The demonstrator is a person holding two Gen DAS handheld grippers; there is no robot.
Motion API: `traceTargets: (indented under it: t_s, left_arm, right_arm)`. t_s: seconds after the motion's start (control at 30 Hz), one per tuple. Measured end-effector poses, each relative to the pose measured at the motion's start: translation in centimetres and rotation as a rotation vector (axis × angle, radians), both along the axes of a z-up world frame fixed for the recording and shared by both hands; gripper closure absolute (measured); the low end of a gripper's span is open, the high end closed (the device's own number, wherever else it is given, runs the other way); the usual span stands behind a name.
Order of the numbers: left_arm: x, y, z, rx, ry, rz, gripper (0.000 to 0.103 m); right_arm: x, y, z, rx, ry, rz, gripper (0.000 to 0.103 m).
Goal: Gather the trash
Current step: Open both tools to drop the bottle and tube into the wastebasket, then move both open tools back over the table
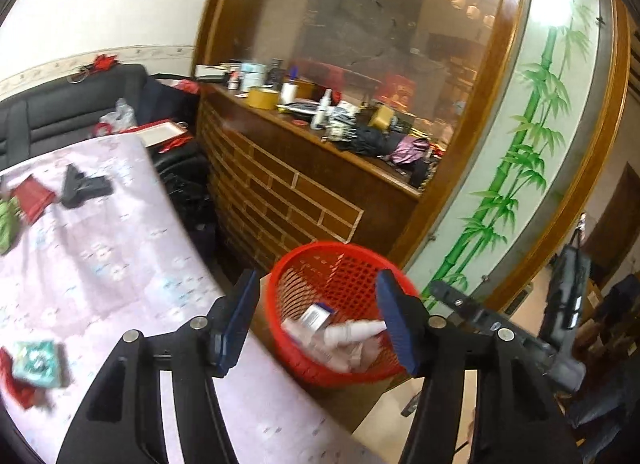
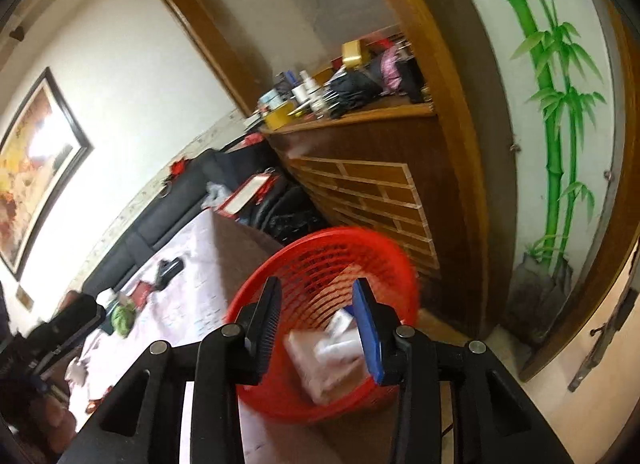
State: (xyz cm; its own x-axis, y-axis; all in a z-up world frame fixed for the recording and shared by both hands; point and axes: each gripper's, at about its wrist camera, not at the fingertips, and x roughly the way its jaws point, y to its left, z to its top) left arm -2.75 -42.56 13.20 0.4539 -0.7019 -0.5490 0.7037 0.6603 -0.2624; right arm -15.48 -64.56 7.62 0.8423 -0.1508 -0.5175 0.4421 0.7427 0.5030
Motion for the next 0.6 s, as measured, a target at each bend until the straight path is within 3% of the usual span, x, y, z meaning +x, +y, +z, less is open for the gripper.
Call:
traceTargets:
  t_s: [0.13, 0.37, 0.6]
  left_arm:
    - [-1.5, 3.6, -1.2, 0.056, -0.021, 0.052, 0.042]
    - [-2.3, 11.7, -4.0, 0.122, 0.051, 0.141, 0.040]
    - [-2.4, 22.0, -6.6, 0.171, 0.062, 0.314, 0.040]
  right_arm:
    - [0.6, 3.7, 0.0, -0.005, 0.006, 0.087, 0.060]
    - [3.5, 11.6, -1.8, 0.021, 0.055, 0.282, 0.060]
    - [6.1, 19.8, -2.8, -0.021, 0.106, 0.467, 0.060]
